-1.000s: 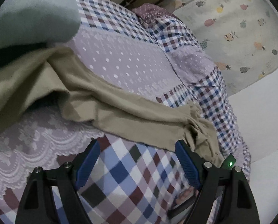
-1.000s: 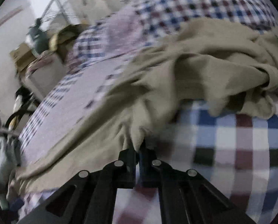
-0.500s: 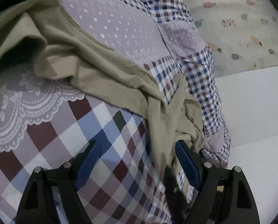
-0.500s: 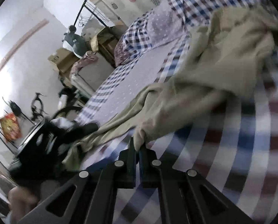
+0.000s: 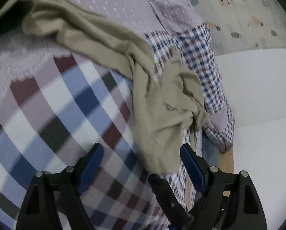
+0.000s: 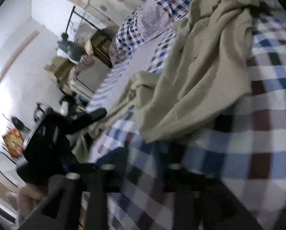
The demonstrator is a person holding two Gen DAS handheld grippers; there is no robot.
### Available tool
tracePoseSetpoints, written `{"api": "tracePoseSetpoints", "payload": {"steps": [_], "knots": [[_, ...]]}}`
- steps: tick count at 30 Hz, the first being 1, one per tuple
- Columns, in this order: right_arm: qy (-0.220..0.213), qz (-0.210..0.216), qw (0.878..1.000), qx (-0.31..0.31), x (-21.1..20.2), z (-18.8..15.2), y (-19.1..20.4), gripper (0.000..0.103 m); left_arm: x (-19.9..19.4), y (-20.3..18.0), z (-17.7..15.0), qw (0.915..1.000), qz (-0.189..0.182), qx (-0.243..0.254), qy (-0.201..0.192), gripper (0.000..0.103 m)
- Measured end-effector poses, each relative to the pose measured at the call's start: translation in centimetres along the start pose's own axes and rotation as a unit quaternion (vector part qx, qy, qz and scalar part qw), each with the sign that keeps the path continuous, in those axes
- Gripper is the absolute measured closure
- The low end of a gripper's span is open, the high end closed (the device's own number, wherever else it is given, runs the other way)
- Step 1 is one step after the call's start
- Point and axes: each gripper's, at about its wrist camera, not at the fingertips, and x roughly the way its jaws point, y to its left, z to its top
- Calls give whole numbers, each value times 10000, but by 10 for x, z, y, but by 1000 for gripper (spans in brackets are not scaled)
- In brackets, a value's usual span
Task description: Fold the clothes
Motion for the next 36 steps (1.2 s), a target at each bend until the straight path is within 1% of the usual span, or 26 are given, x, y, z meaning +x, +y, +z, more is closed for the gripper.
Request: {"api": "tracePoseSetpoints", "payload": {"steps": [3, 6, 8, 10, 13, 14, 16, 18, 20, 22, 23, 25, 27, 31, 33, 36], "knots": [[-64, -151, 9997, -184, -33, -9, -3, 56, 5, -8, -15, 9999, 95, 115, 32, 18], [-128, -402, 9988, -264, -64, -12, -14, 52, 20, -20, -33, 9988, 139, 333, 324, 18], [-332, -718, 9960, -410, -89, -13, -26, 50, 28, -28, -45, 9980, 106, 461, 415, 18], [-660, -955, 9922, -448, -113, -14, -40, 48, 39, -36, -57, 9971, 46, 524, 541, 18], [-1107, -1069, 9881, 27, -142, -12, -70, 47, 51, -44, -67, 9975, -23, 459, 535, 18], [-1123, -990, 9882, 324, -146, -9, -80, 47, 55, -46, -68, 9979, -53, 412, 502, 17], [-1152, -856, 9879, 589, -151, -6, -89, 47, 62, -47, -66, 9988, -133, 246, 396, 17], [-1195, -919, 9867, 613, -155, -3, -92, 47, 70, -46, -61, 9996, -187, -12, 226, 17], [-1210, -978, 9860, 601, -159, -1, -93, 47, 77, -44, -57, 9993, -204, -304, 75, 15], [-1227, -928, 9858, 670, -161, -1, -94, 47, 78, -42, -56, 9981, -243, -558, -44, 14], [-1227, -904, 9858, 700, -161, -1, -94, 47, 78, -40, -56, 9976, -267, -641, -78, 14], [-1192, -1009, 9855, 668, -161, 0, -95, 47, 77, -40, -56, 9971, -298, -700, -95, 15], [-1164, -1168, 9844, 612, -158, -1, -93, 47, 75, -40, -56, 9969, -330, -708, -62, 15], [-1101, -1768, 9775, 326, -154, 1, -84, 47, 77, -42, -52, 9965, -438, -698, 147, 15], [-1092, -1890, 9758, 139, -154, 2, -77, 47, 79, -44, -56, 9946, -624, -750, 360, 15], [-1097, -1971, 9742, 10, -156, 2, -72, 47, 87, -48, -66, 9886, -935, -954, 694, 15]]}}
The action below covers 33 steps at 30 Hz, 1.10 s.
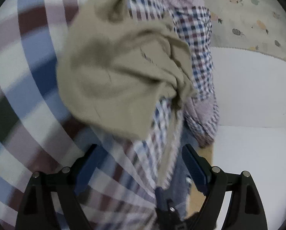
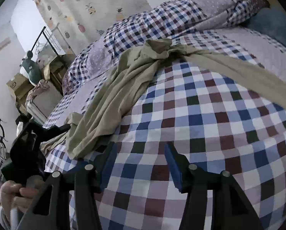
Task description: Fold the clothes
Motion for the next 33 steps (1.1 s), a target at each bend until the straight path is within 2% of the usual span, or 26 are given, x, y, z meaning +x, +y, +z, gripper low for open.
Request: {"api": "tracePoseSetpoints", "payload": {"steps": [3, 10, 13, 15, 16, 17, 18, 20, 22, 29, 33], "knots": [[-29, 13, 10000, -10, -3, 1, 1, 47, 9, -3, -6, 10000, -58, -27, 76, 15], [10, 36, 10000, -93, -6, 1, 2, 47, 15, -10, 6, 9994, 1, 85, -344, 15], [28, 4, 9997, -236, -7, 1, 5, 47, 16, -5, 11, 9991, 10, -52, -416, 16], [11, -17, 9995, -317, -9, 1, 7, 47, 17, -4, 15, 9988, -3, -107, -476, 28], [3, -22, 9994, -349, -10, 1, 8, 47, 18, -2, 17, 9988, 4, -161, -453, 53], [7, -10, 9993, -366, -10, 2, 7, 47, 22, 2, 19, 9990, 18, -259, -372, 83], [10, 1, 9993, -382, -10, 2, 6, 47, 25, 9, 21, 9987, 39, -415, -278, 91], [29, 36, 9992, -399, -10, 0, 5, 47, 28, 19, 21, 9979, 57, -605, -244, 98], [72, -3, 9991, -407, -10, -1, 2, 47, 25, 19, 19, 9980, 131, -489, -374, 100], [123, -41, 9996, -233, -10, -1, -13, 47, -11, -11, 21, 9951, -41, 278, -950, 101], [141, -21, 9997, -179, -9, 0, -16, 47, -47, -26, 28, 9879, -223, 643, -1395, 102]]}}
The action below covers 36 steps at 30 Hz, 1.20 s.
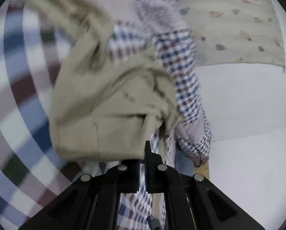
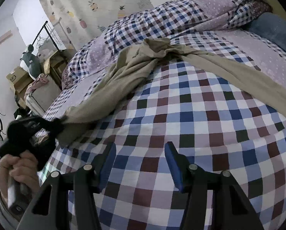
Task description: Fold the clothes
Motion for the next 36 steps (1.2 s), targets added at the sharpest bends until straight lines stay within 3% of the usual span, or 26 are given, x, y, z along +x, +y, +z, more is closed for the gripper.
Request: {"api": "tracePoseSetpoints", "payload": {"steps": [5, 13, 16, 19, 25, 31, 36], "knots": [[32, -129, 9998, -114, 5, -1, -2, 47, -46, -2, 21, 9959, -201, 190, -864, 102], [41, -437, 9953, -866, 19, -6, 14, 47, -78, -7, 46, 9909, -608, 164, -1191, 102], [-33, -606, 9895, -1310, 26, -5, 28, 47, -95, -13, 56, 9863, -734, 268, -1453, 102], [-144, -671, 9804, -1848, 37, 0, 46, 47, -118, -1, 73, 9816, -798, 22, -1734, 102], [-355, -834, 9468, -3088, 78, 15, 90, 47, -146, 24, 105, 9720, -785, -388, -2183, 102], [-270, -606, 9164, -3946, 125, 27, 135, 48, -170, 35, 120, 9644, -768, -398, -2499, 102], [-317, -462, 8718, -4866, 158, 17, 185, 52, -174, 44, 130, 9622, -733, -531, -2570, 102]]}}
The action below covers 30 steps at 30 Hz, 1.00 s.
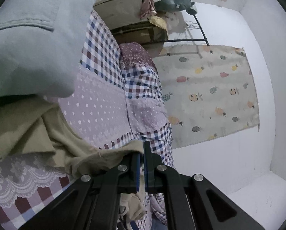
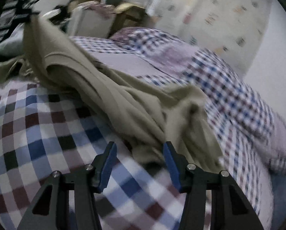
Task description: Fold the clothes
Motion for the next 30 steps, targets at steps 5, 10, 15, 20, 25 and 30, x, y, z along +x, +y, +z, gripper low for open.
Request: {"api": "tracePoseSetpoints", "payload": {"steps": [5, 10, 15, 20, 25, 30], "knots": [[192, -23, 9991, -370, 32, 17, 20, 79, 3, 3, 2, 9999, 87, 60, 62, 102], [336, -18, 9994, 21, 37, 16, 18, 94, 7, -4, -3, 9993, 172, 288, 173, 102], [277, 554, 9930, 1004, -4, 12, 5, 97, 7, -6, -3, 9981, 398, 437, 166, 101], [72, 1163, 9835, 1384, -75, 15, 27, 97, 6, -12, -6, 9963, 401, 636, 410, 85], [-18, 1757, 9702, 1671, -135, 13, 64, 97, -2, -26, -15, 9919, 201, 1012, 742, 49], [73, 2066, 9628, 1740, -174, 2, 113, 97, -18, -32, -21, 9855, 69, 1312, 1070, 25]]}}
